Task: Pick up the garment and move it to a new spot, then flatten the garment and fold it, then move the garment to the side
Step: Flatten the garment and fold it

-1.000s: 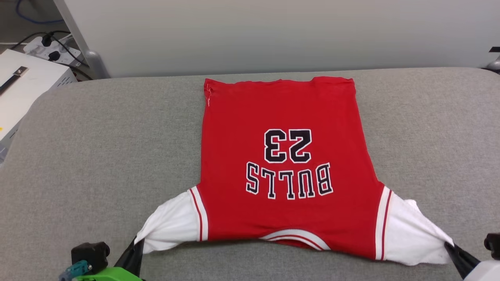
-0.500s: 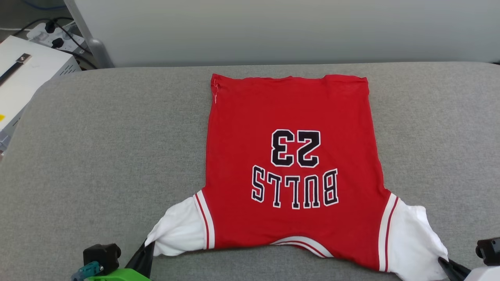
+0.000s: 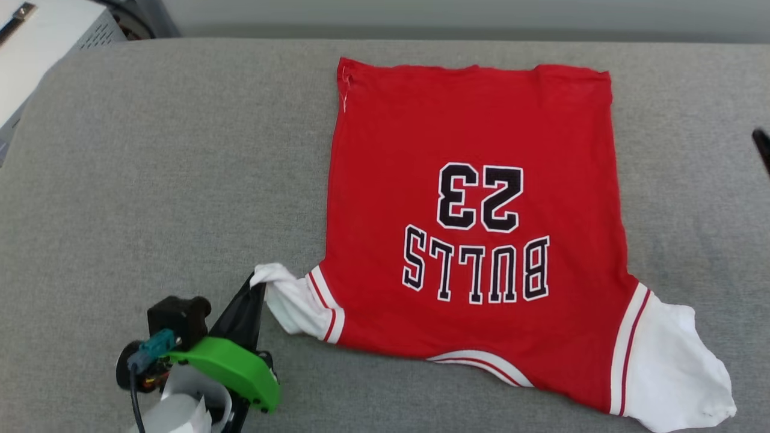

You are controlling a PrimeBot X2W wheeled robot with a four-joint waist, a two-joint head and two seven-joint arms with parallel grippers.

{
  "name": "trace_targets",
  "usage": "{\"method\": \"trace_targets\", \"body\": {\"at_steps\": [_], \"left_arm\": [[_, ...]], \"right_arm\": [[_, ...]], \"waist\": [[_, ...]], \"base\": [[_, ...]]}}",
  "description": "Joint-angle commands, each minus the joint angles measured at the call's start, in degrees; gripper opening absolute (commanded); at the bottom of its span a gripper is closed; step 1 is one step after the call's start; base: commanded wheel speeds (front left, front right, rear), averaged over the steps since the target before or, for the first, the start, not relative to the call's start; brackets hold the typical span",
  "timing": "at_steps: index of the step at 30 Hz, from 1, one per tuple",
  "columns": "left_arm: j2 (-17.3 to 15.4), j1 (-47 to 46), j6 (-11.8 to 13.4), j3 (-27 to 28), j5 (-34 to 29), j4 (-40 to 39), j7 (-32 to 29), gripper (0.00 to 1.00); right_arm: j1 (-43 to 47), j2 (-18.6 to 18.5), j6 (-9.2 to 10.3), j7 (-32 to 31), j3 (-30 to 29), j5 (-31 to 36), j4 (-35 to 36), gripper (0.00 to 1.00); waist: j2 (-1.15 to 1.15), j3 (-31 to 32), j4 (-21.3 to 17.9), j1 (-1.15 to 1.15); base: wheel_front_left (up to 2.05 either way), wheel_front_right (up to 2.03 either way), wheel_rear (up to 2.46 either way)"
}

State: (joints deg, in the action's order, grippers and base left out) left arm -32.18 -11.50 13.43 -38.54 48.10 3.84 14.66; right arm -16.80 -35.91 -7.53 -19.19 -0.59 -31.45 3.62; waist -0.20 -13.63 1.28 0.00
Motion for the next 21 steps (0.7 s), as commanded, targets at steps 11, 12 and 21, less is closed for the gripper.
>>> {"method": "trace_targets", "body": {"at_steps": [11, 12, 21], "left_arm": [[3.75, -9.07, -0.71, 0.8, -6.02, -3.39, 0.33, 0.0], [4.17, -9.5, -0.82, 0.95, -6.52, -3.75, 0.33, 0.0], [7.4, -12.4, -1.8, 2.1, -11.08, -6.78, 0.33, 0.0]], "right_arm": [[-32.98, -5.88, 0.04, -26.74, 11.74, -3.29, -13.11, 1.0], [-35.41, -5.99, 0.04, -30.08, 12.97, -4.15, -14.49, 1.0], [-49.36, -5.77, 0.04, -44.55, 15.31, -2.65, -25.64, 1.0]], "waist": [[0.2, -15.57, 8.3, 0.0], [0.2, -16.5, 8.78, 0.0], [0.2, -23.78, 12.52, 0.0]], "base": [[0.0, 0.0, 0.0], [0.0, 0.0, 0.0], [0.0, 0.0, 0.0]]}}
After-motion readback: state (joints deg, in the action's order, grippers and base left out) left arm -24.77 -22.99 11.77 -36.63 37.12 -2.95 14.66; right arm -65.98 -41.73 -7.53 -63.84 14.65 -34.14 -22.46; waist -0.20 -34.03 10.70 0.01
